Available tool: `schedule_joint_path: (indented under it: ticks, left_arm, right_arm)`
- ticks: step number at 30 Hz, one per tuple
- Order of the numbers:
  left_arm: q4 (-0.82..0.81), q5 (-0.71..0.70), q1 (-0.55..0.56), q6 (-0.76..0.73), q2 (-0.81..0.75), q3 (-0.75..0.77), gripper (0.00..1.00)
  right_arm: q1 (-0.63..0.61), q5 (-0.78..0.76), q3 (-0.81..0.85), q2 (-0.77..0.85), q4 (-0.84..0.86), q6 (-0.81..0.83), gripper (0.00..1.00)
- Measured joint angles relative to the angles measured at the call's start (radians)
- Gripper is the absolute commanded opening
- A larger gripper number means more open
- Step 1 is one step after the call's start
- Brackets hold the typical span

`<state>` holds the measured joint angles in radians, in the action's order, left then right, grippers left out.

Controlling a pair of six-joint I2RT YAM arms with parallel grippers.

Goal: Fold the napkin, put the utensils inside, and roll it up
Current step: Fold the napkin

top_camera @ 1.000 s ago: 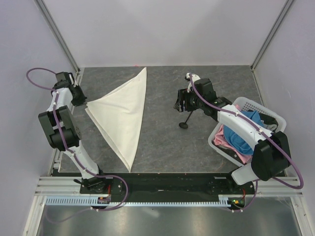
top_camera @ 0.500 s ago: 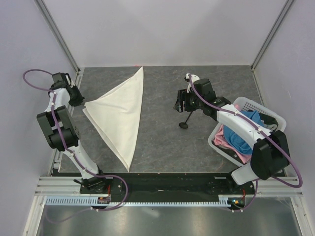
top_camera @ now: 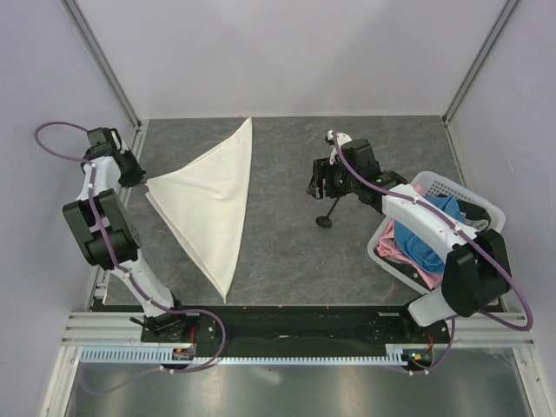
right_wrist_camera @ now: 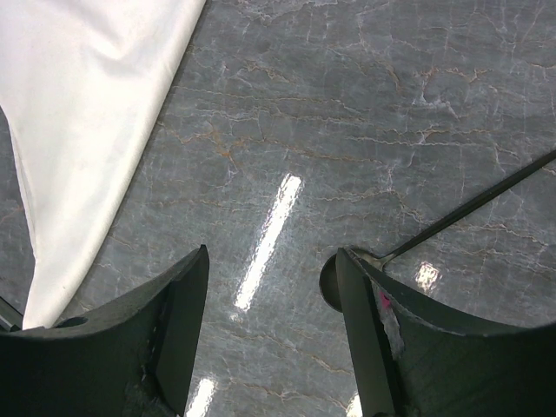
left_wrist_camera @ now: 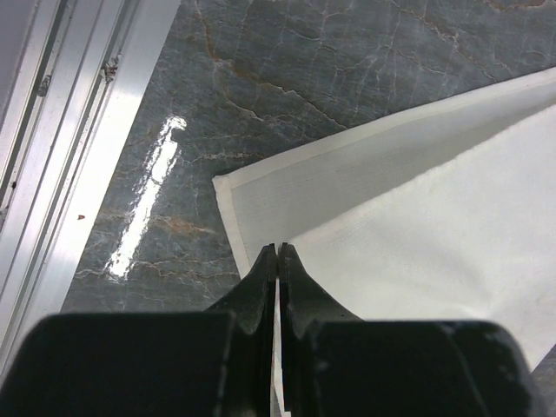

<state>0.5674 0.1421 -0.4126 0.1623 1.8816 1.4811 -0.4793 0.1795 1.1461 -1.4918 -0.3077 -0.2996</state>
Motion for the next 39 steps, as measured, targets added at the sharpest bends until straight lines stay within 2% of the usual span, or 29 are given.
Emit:
schedule_joint_path:
  ticks: [12, 21, 22, 23, 24, 25, 28, 31, 34, 39]
  left_arm:
    - [-0.001, 0.011, -0.031, 0.000, 0.008, 0.001, 0.02]
    - [-0.002, 0.016, -0.035, 0.000, 0.099, 0.034, 0.03]
    - [-0.001, 0.015, -0.037, 0.000, 0.111, 0.041, 0.06]
    - [-0.001, 0.013, -0.038, 0.000, 0.118, 0.045, 0.18]
    - [-0.001, 0.006, -0.038, 0.000, 0.124, 0.048, 0.25]
    - [-0.001, -0.006, -0.038, 0.000, 0.129, 0.050, 0.47]
    - [-0.001, -0.034, -0.038, -0.003, 0.136, 0.055, 0.75]
    - [0.000, -0.061, -0.038, -0.001, 0.137, 0.055, 0.81]
    - [0.000, -0.081, -0.038, 0.000, 0.137, 0.055, 0.83]
    - [-0.009, -0.077, -0.034, 0.024, 0.085, 0.008, 0.84]
  right_arm:
    - [0.000, 0.004, 0.000, -0.013, 0.000, 0.000, 0.69]
    - [0.000, 0.006, 0.000, -0.013, 0.000, 0.000, 0.69]
    - [0.000, 0.006, 0.000, -0.013, 0.000, 0.000, 0.69]
    - [0.000, 0.006, 0.000, -0.013, 0.000, 0.000, 0.70]
    - [0.000, 0.006, 0.000, -0.013, 0.000, 0.000, 0.70]
    - [0.000, 0.006, 0.000, -0.013, 0.000, 0.000, 0.70]
    - [0.000, 0.006, 0.000, -0.019, 0.000, 0.000, 0.70]
    - [0.000, 0.011, 0.005, -0.049, 0.002, 0.000, 0.70]
    - [0.000, 0.029, 0.038, -0.114, 0.001, 0.000, 0.70]
    - [-0.004, 0.079, 0.194, -0.305, 0.046, -0.004, 0.69]
